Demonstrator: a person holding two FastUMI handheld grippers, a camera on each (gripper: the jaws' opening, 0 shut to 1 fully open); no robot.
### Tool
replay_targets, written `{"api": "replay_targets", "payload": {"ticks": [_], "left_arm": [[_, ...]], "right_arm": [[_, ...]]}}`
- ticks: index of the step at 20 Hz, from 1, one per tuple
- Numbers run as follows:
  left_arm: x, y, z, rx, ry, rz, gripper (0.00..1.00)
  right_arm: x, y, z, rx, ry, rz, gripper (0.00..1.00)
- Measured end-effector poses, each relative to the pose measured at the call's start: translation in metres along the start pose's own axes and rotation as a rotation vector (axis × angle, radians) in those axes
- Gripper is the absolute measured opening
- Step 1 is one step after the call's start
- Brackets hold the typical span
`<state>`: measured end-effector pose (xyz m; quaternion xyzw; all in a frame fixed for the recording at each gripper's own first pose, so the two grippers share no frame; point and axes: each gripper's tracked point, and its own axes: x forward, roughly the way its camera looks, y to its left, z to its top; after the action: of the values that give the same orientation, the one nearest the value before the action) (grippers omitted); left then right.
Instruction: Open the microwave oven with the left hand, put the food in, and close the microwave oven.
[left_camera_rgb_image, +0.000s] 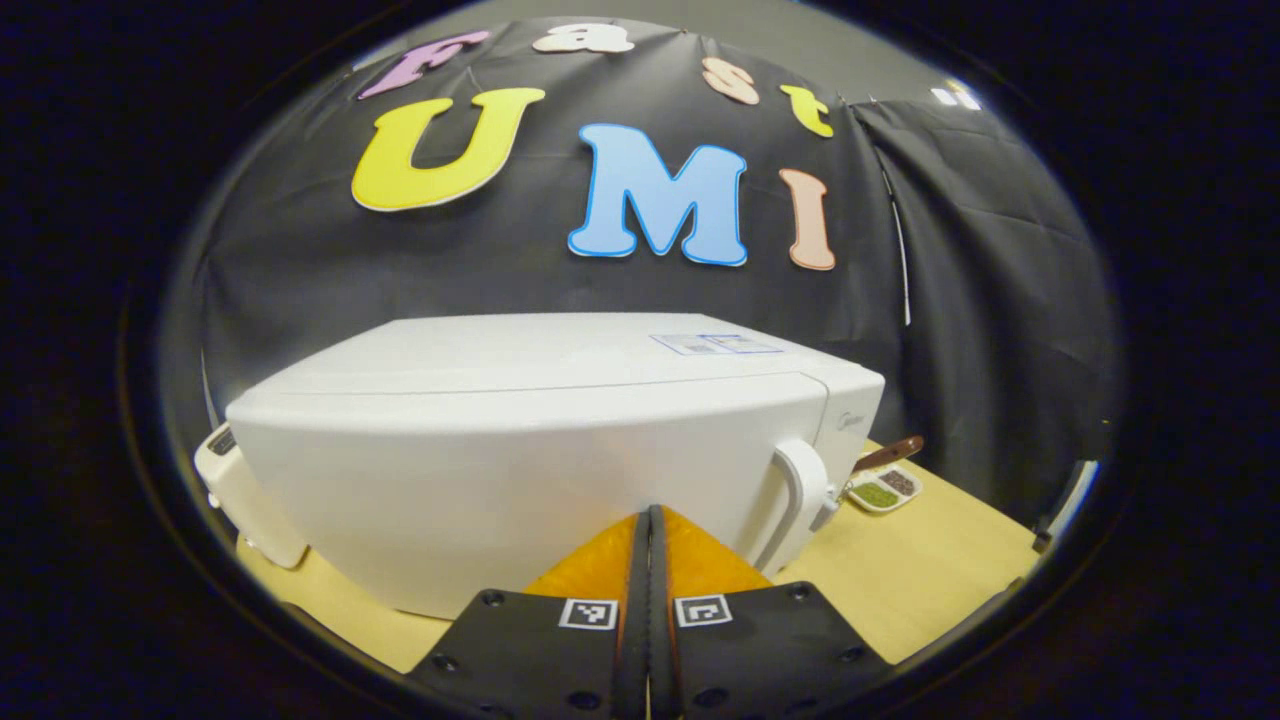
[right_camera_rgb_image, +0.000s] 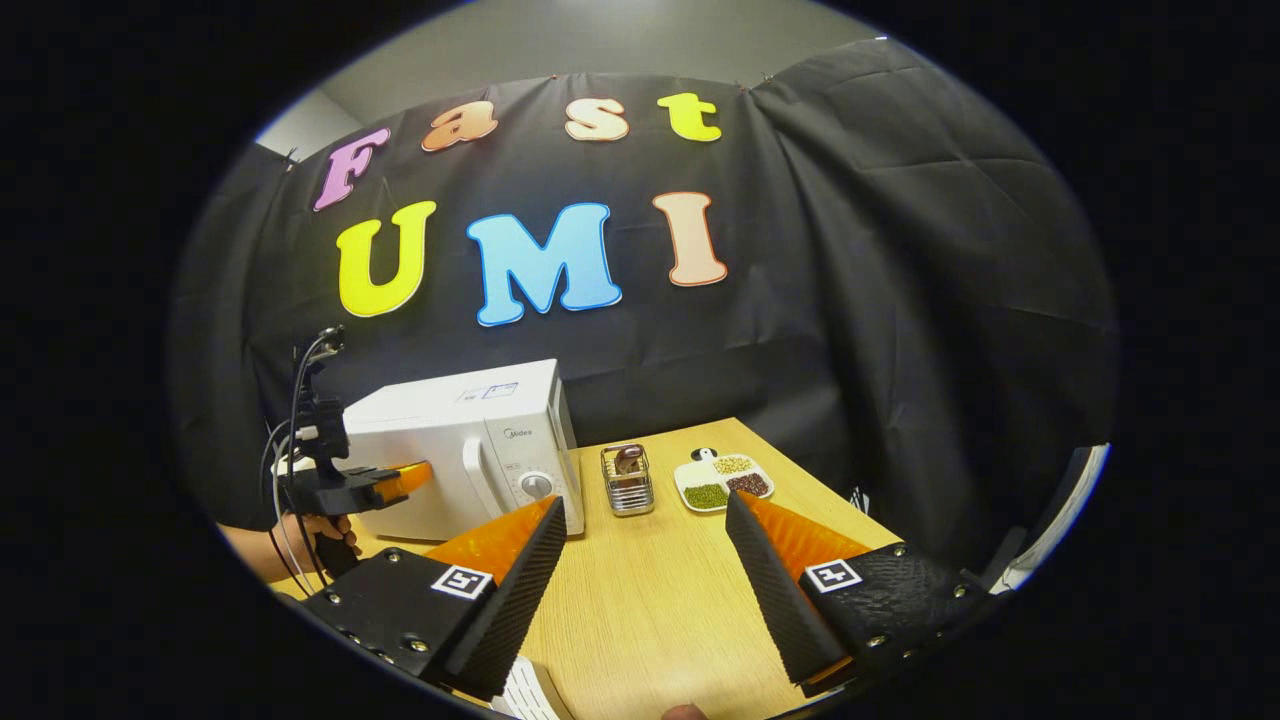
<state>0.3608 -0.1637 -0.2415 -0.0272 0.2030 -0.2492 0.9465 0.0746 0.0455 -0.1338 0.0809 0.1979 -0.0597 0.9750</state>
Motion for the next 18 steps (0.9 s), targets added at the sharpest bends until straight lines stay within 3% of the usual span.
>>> {"api": "replay_targets", "payload": {"ticks": [2, 8, 18], "left_arm": [[-0.01, -0.003, 0.011, 0.041, -0.021, 0.021, 0.07], [-0.095, -0.019, 0.059, 0.01, -0.166, 0.074, 0.07], [-0.247, -0.014, 0.065, -0.029, -0.22, 0.304, 0.07]], "right_arm": [[-0.003, 0.003, -0.001, 0.002, 0.003, 0.014, 0.98], [-0.012, 0.011, 0.013, -0.03, -0.028, 0.118, 0.98], [-0.035, -0.013, 0.051, -0.082, -0.128, 0.244, 0.98]]}}
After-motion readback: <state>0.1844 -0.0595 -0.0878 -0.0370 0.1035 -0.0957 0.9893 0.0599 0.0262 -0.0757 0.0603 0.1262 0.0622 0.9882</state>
